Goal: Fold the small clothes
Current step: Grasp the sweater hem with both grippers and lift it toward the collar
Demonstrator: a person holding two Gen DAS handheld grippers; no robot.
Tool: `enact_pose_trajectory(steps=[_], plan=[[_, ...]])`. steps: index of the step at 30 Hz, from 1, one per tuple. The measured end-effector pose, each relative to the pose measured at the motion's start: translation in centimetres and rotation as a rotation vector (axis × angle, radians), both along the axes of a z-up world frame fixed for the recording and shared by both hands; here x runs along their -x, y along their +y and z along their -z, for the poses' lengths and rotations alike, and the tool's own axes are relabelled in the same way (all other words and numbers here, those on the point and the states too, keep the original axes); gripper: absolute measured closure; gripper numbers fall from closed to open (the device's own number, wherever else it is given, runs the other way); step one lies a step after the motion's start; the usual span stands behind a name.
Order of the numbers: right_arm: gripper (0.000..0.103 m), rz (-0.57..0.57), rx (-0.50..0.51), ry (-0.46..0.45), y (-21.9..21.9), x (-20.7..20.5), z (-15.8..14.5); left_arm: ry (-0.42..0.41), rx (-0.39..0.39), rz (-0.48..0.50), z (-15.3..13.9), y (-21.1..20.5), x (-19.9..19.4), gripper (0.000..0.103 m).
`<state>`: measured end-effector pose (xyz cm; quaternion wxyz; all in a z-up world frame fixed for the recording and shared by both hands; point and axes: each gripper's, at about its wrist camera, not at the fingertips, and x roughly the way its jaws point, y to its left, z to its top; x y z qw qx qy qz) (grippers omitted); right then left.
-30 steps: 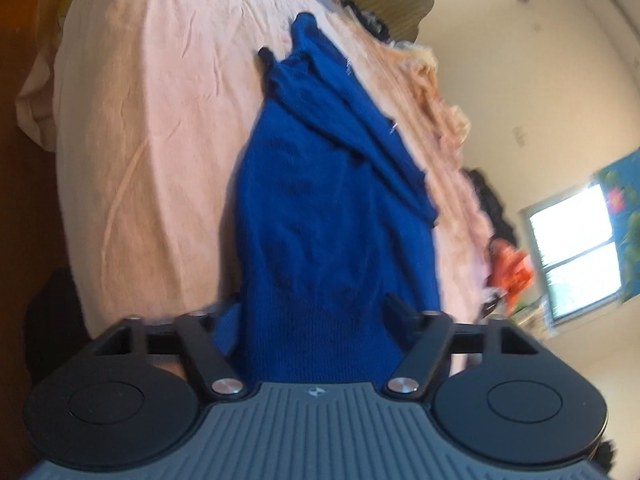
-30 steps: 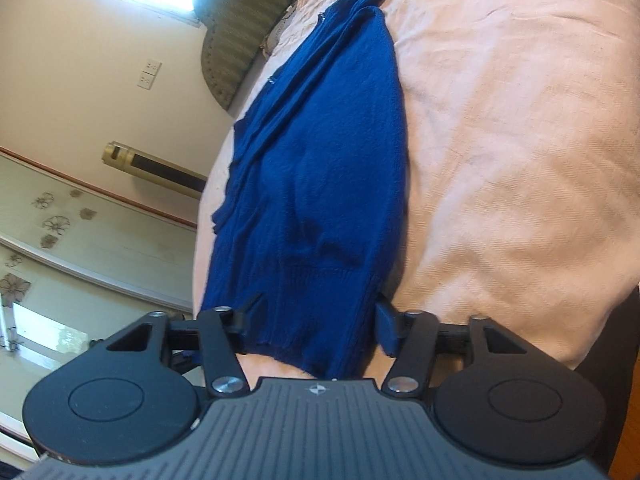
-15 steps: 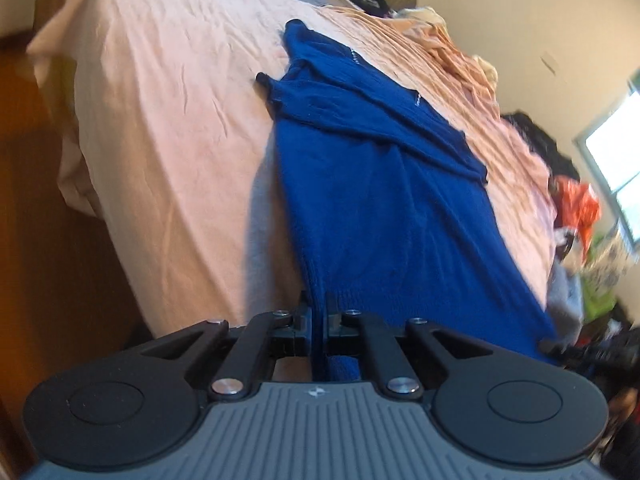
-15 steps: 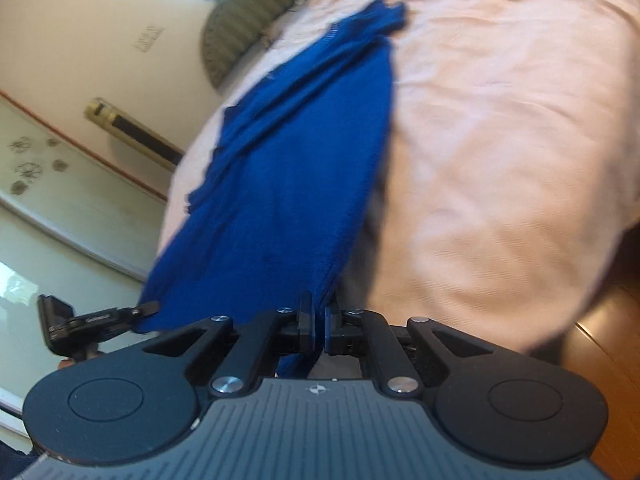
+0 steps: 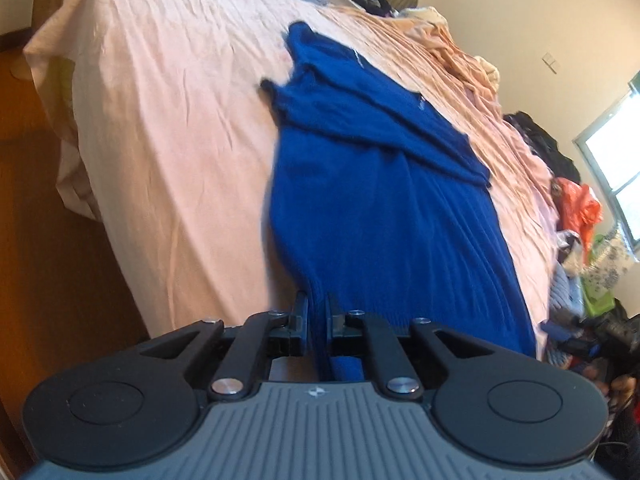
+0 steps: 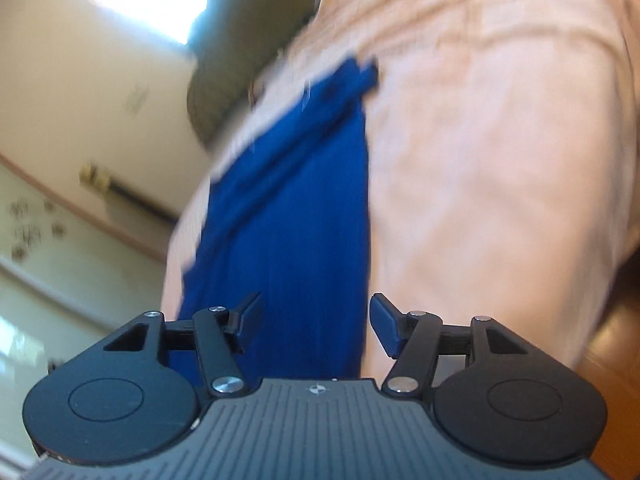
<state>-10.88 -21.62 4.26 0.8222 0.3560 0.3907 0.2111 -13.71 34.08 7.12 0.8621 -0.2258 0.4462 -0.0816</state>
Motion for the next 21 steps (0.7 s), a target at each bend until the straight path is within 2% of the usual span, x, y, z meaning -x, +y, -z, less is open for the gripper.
enact_pose_trajectory(steps=[2,4,5,8,10,11,12,13,14,15,16,19,21], plan=[[0.043,0.031,-0.022,0.0,-0.1,-2.8,0.1,0.022,-0.012,-0.004,0.0,0.2,-2.0,0.07],[0.043,0.033,0.019,0.004,0.7,-5.5,0.3,0.056,-0.025,-0.036,0.1,0.5,-3.7,0.04],[0.043,0.027,0.054,0.003,1.4,-6.6,0.5,0.044,-0.026,-0.061,0.1,0.6,-4.4,0.031],[0.043,0.007,0.127,0.007,3.1,-9.8,1.6,0.007,-0.099,-0.092,-0.1,-0.3,-6.8,0.029],[0.043,0.013,0.151,0.019,4.0,-11.5,2.5,-0.003,-0.107,-0.07,0.2,-1.1,-8.6,0.029],[0.044,0.012,0.141,0.005,4.3,-11.9,2.6,-0.001,-0.105,-0.064,0.4,-1.4,-9.3,0.03],[0.068,-0.003,0.126,0.001,4.5,-12.1,2.8,-0.01,-0.109,-0.057,0.5,-1.8,-9.8,0.03],[0.095,-0.038,0.119,0.013,5.0,-12.4,3.0,-0.032,-0.128,-0.045,0.6,-2.3,-10.2,0.044],[0.096,-0.055,0.138,0.026,5.4,-12.6,3.3,-0.048,-0.163,-0.038,0.7,-2.8,-10.6,0.08],[0.097,-0.065,0.187,0.005,5.8,-12.4,3.2,-0.036,-0.218,-0.052,1.0,-3.1,-11.0,0.092],[0.097,-0.066,0.209,-0.013,5.8,-12.2,3.0,-0.041,-0.255,-0.069,1.1,-3.1,-11.0,0.095],[0.098,0.007,0.219,-0.016,3.3,-11.1,2.7,-0.035,-0.235,-0.07,1.0,-1.9,-10.8,0.099],[0.099,0.024,0.176,0.007,1.7,-10.8,3.6,-0.054,-0.258,-0.053,1.1,-1.6,-10.4,0.1]])
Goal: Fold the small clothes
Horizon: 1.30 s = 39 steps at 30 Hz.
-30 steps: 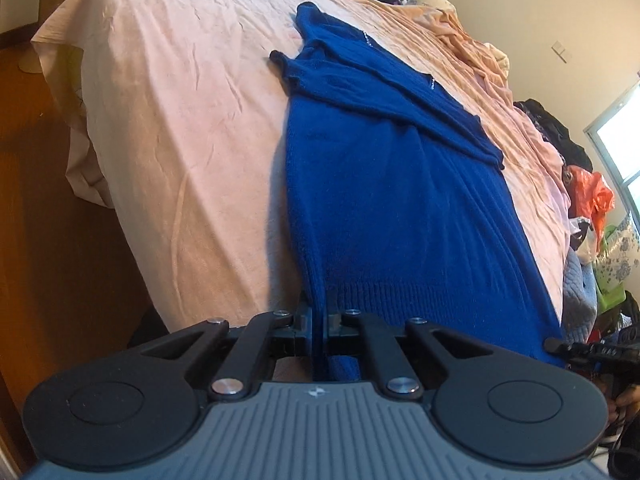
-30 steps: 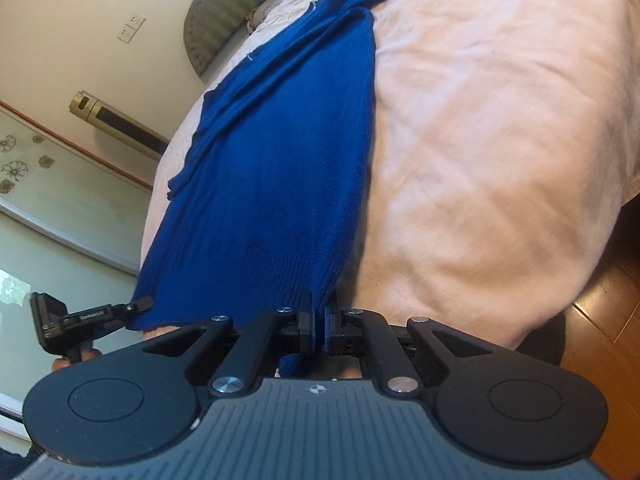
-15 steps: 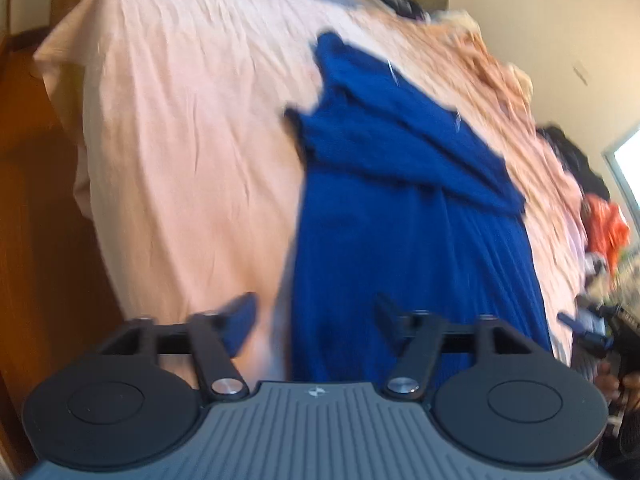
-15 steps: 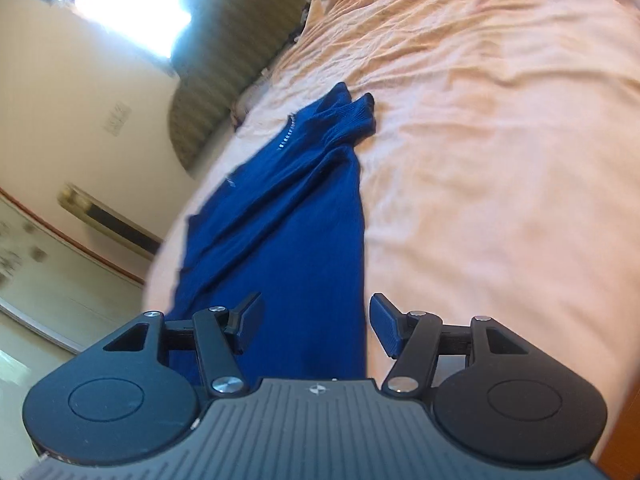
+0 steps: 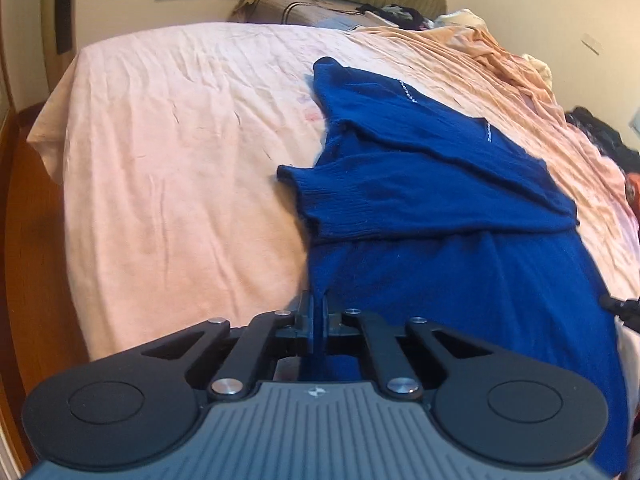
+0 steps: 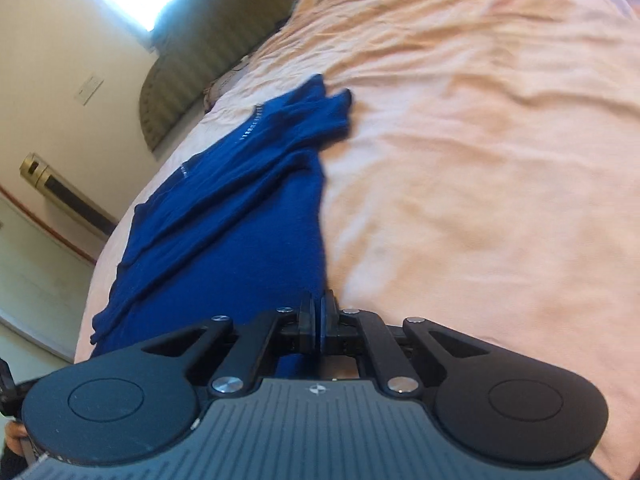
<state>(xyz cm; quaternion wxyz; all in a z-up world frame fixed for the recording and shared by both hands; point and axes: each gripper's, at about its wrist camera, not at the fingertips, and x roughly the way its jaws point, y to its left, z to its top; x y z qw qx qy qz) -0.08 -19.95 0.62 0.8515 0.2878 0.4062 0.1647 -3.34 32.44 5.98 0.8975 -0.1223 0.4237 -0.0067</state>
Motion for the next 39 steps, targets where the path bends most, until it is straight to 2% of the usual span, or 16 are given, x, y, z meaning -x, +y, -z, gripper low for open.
enact_pose_trajectory(steps=[2,5,7,9,12,14,15,17,18,22,29,33,36,37,38,39], plan=[[0.099,-0.002,-0.022,0.005,0.0,0.1,0.0,-0.011,-0.024,0.012,0.0,-0.3,0.1,0.1],[0.086,-0.01,-0.044,0.025,0.5,-0.1,-0.5,-0.003,-0.057,0.018,-0.3,-1.0,0.1,0.098],[0.066,-0.01,-0.051,0.009,0.6,0.2,-1.2,0.005,-0.034,0.02,-0.6,-0.9,0.4,0.097],[0.057,-0.004,-0.056,-0.018,0.7,0.8,-2.0,0.008,-0.018,0.015,-0.9,-0.5,1.0,0.091],[0.046,-0.03,-0.024,-0.011,1.4,1.3,-2.2,0.025,0.011,0.015,-0.6,-0.3,2.0,0.072],[0.045,-0.054,-0.02,-0.001,2.0,1.5,-1.4,0.004,0.025,0.025,-0.4,-0.6,2.6,0.056],[0.046,-0.061,-0.011,-0.026,2.4,1.8,-1.2,-0.005,0.021,0.029,-0.3,-0.8,2.7,0.055],[0.076,-0.084,0.022,-0.037,3.1,2.1,-1.1,-0.015,-0.007,0.017,-0.2,-1.6,2.8,0.055],[0.096,-0.09,0.037,-0.01,3.2,1.9,-0.9,-0.02,-0.023,0.015,-0.2,-2.0,2.8,0.055],[0.097,-0.082,0.043,-0.022,3.0,2.5,-0.7,-0.024,-0.055,0.011,-0.2,-2.6,2.9,0.059],[0.097,-0.059,0.058,-0.025,2.3,2.8,-0.7,-0.012,-0.096,0.002,-0.2,-2.2,3.2,0.095],[0.098,-0.043,0.044,-0.032,1.9,3.1,-0.3,-0.038,-0.122,0.016,0.1,-1.9,3.6,0.098],[0.089,-0.013,0.024,-0.013,1.7,3.4,-0.2,-0.066,-0.119,0.019,0.2,-1.7,4.0,0.097],[0.077,-0.009,-0.001,-0.005,1.5,3.8,-0.4,-0.071,-0.113,0.014,0.1,-1.6,4.4,0.097],[0.074,-0.015,-0.021,-0.004,1.4,4.5,-0.9,-0.076,-0.097,0.007,-0.1,-1.4,4.9,0.096],[0.064,-0.028,-0.038,-0.014,1.3,5.5,-1.4,-0.086,-0.072,0.006,-0.4,-1.1,5.8,0.096]])
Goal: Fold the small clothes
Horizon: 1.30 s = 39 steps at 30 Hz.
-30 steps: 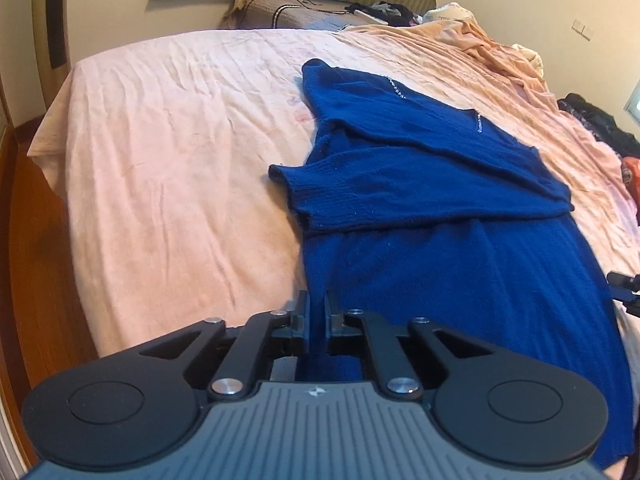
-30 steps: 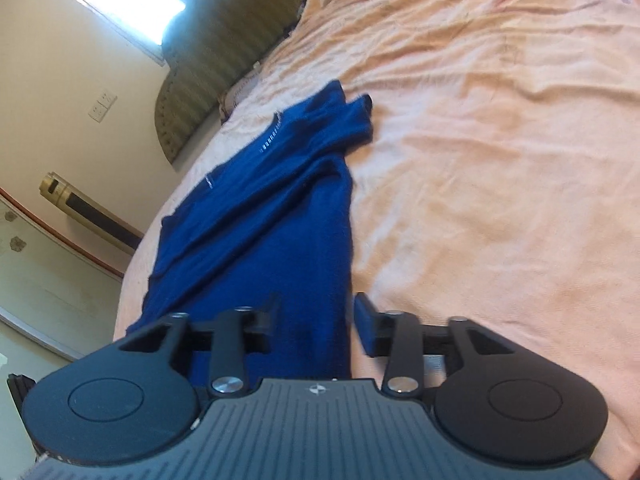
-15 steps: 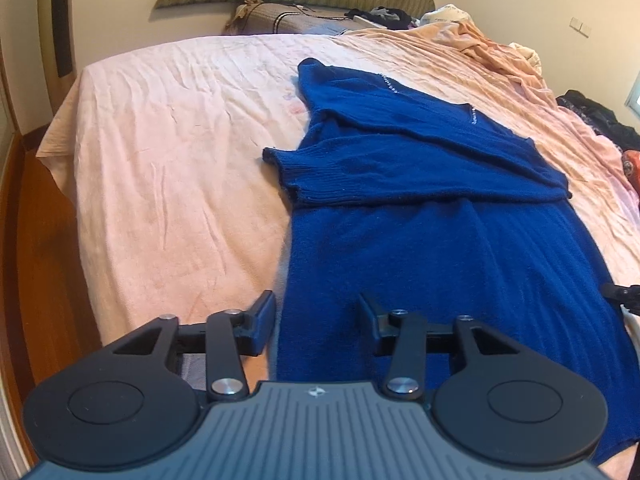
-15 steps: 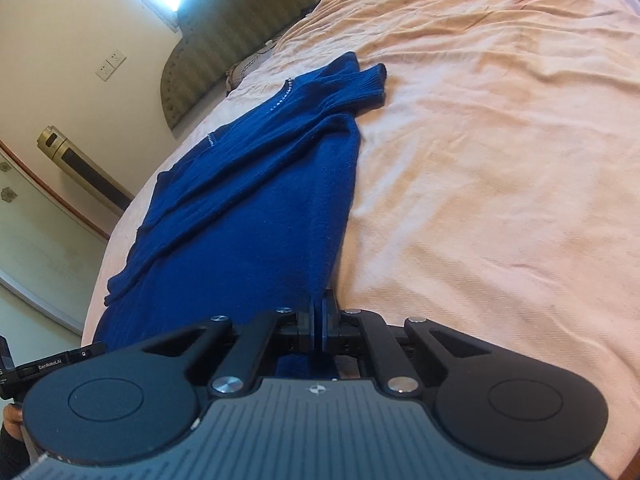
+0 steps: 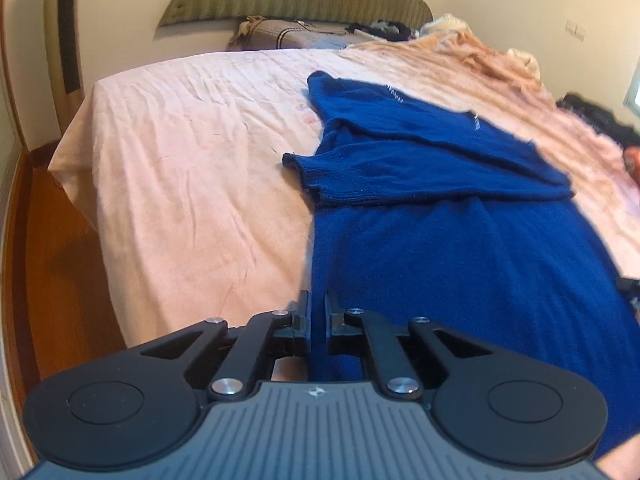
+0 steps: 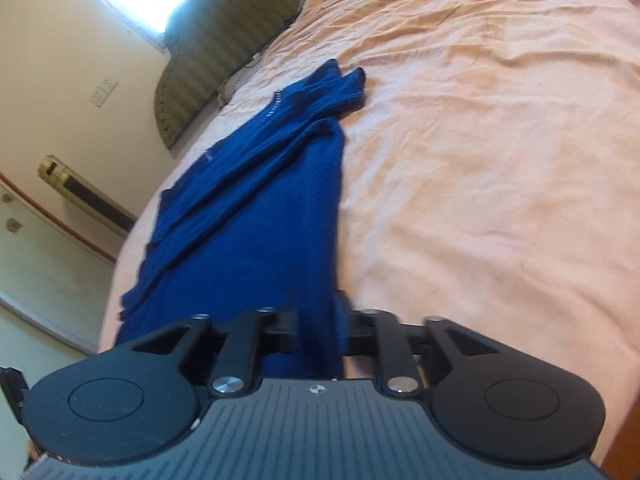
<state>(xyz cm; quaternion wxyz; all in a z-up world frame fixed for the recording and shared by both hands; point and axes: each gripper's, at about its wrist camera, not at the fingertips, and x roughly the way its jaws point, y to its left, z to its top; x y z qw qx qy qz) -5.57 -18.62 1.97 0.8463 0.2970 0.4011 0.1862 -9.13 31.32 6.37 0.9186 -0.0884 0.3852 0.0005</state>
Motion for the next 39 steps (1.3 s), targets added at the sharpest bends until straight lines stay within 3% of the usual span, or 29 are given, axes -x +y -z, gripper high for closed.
enact_pose_trajectory(steps=[1,4,7,10,13,20,23,27,29,31,36,39], plan=[[0.059,-0.013,-0.016,-0.016,-0.1,1.1,-0.5,-0.009,0.031,0.001,-0.3,0.3,1.0,0.096],[0.059,-0.036,-0.082,-0.021,-0.9,4.6,-0.9,-0.016,0.171,0.01,-0.5,1.4,4.2,0.092],[0.059,-0.04,-0.133,0.027,-1.5,7.4,-0.1,0.032,0.317,-0.007,0.6,2.6,6.4,0.081],[0.057,-0.054,-0.144,0.065,-1.3,9.2,0.8,0.066,0.489,-0.006,1.8,3.9,7.6,0.078],[0.052,-0.076,-0.178,0.092,-0.9,10.2,1.2,0.107,0.597,0.023,2.6,4.4,7.4,0.075],[0.049,-0.097,-0.201,0.097,-0.8,10.6,1.0,0.116,0.52,0.026,0.8,4.6,7.0,0.07],[0.049,-0.105,-0.239,0.112,-0.5,10.2,1.6,0.135,0.561,0.031,1.4,4.7,7.1,0.07],[0.039,-0.1,-0.364,0.145,-1.1,9.7,2.4,0.14,0.63,0.045,2.6,4.5,6.8,0.066],[0.038,-0.094,-0.406,0.161,-1.4,9.6,2.5,0.131,0.688,0.04,3.0,4.7,6.8,0.052],[0.038,-0.092,-0.422,0.173,-1.6,9.5,2.5,0.124,0.731,0.045,3.1,4.8,6.6,0.046],[0.039,-0.105,-0.409,0.186,-1.3,9.5,2.3,0.133,0.724,0.065,2.9,4.4,6.3,0.046],[0.039,-0.039,-0.393,0.152,-2.7,9.8,1.7,0.135,0.733,0.068,3.0,4.5,6.4,0.046]])
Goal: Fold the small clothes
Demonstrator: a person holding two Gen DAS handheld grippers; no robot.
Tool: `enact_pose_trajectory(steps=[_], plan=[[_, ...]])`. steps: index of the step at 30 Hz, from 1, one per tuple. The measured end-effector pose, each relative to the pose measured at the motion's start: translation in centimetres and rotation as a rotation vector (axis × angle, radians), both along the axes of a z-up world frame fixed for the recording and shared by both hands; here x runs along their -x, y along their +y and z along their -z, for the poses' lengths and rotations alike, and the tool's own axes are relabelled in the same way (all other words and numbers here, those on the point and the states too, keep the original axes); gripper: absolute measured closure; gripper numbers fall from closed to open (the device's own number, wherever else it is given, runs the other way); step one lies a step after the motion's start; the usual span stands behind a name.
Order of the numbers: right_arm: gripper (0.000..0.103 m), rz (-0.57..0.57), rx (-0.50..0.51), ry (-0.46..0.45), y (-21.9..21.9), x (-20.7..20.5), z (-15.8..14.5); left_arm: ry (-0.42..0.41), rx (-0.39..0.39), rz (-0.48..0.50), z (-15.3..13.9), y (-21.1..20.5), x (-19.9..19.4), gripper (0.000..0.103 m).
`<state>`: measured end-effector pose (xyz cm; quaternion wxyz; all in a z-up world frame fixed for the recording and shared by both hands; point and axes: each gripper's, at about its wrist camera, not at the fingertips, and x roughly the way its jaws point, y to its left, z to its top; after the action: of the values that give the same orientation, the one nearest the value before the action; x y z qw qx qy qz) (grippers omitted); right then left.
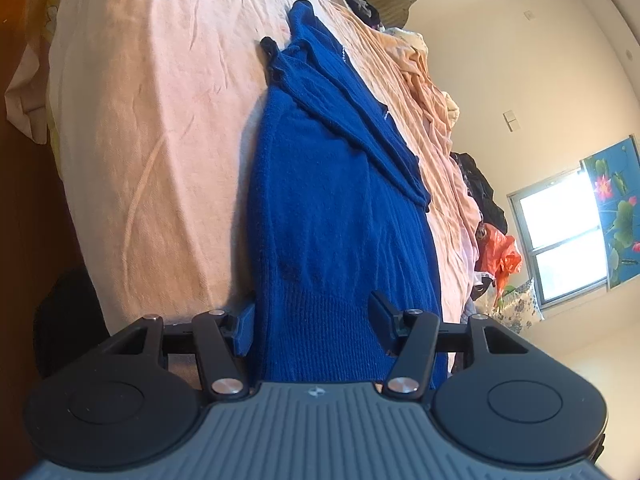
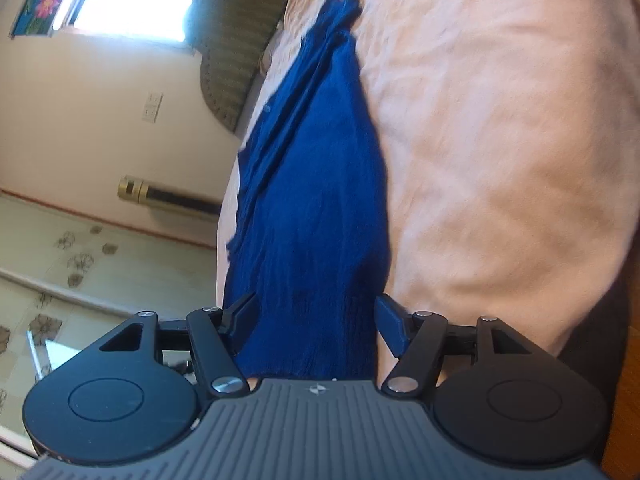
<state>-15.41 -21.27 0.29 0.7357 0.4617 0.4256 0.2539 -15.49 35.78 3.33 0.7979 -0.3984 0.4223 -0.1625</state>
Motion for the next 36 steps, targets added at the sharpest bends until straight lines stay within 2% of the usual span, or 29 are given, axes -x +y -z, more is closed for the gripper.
enact_pose_trajectory(steps=[5,8,9,10,12,16,18,20,24,26,28,30,31,32,33,36], plan=[[0.039,0.08,0.041,-0.005,-1.4,-2.4,-0.3,-0.003,0.016,-0.001,0.4,0.1,-0.2,0.046],[0.039,0.097,0.031,-0.012,-1.1,-4.3,0.2,-0.004,0.005,0.004,0.3,0.2,-0.3,0.046],[0.035,0.096,0.014,-0.018,-0.9,-4.6,0.5,-0.005,0.004,0.004,0.3,0.2,-0.2,0.046],[0.034,0.087,0.003,-0.02,-0.5,-4.9,0.7,-0.007,0.007,0.002,0.3,0.2,-0.1,0.046],[0.034,0.014,-0.006,-0.022,0.6,-5.0,0.6,-0.009,0.019,-0.004,0.4,0.3,0.0,0.046],[0.034,-0.233,0.001,-0.001,3.1,-3.5,0.5,-0.011,0.031,-0.004,0.6,0.6,0.1,0.046],[0.034,-0.277,0.015,-0.002,3.4,-2.4,0.3,-0.009,0.029,0.0,0.6,0.7,0.0,0.046],[0.035,-0.259,-0.011,0.008,2.7,-1.7,0.4,-0.008,0.023,0.006,0.5,0.6,-0.1,0.046],[0.059,-0.139,-0.046,0.052,1.3,-1.7,1.0,-0.009,0.007,0.014,0.3,0.3,-0.2,0.046],[0.07,-0.113,0.003,0.066,1.4,-1.8,1.0,-0.014,-0.016,0.02,0.0,0.0,-0.2,0.047],[0.088,-0.12,0.064,0.084,2.2,-1.6,1.2,-0.012,-0.033,0.02,-0.2,-0.3,-0.2,0.048],[0.093,-0.138,0.095,0.075,2.9,-1.5,1.3,-0.008,-0.058,0.018,-0.4,-0.5,-0.2,0.057],[0.094,-0.135,0.111,0.059,3.0,-1.2,1.1,-0.003,-0.078,0.015,-0.4,-0.6,-0.2,0.07],[0.094,-0.132,0.122,0.042,3.1,-1.0,1.0,0.006,-0.108,0.007,-0.5,-0.7,-0.3,0.091],[0.094,-0.131,0.131,0.033,3.2,-0.9,0.8,0.026,-0.151,0.003,-0.5,-0.8,-0.4,0.098],[0.094,-0.138,0.141,-0.011,3.3,-0.4,0.2,0.032,-0.2,0.015,-0.6,-1.0,-0.5,0.098]])
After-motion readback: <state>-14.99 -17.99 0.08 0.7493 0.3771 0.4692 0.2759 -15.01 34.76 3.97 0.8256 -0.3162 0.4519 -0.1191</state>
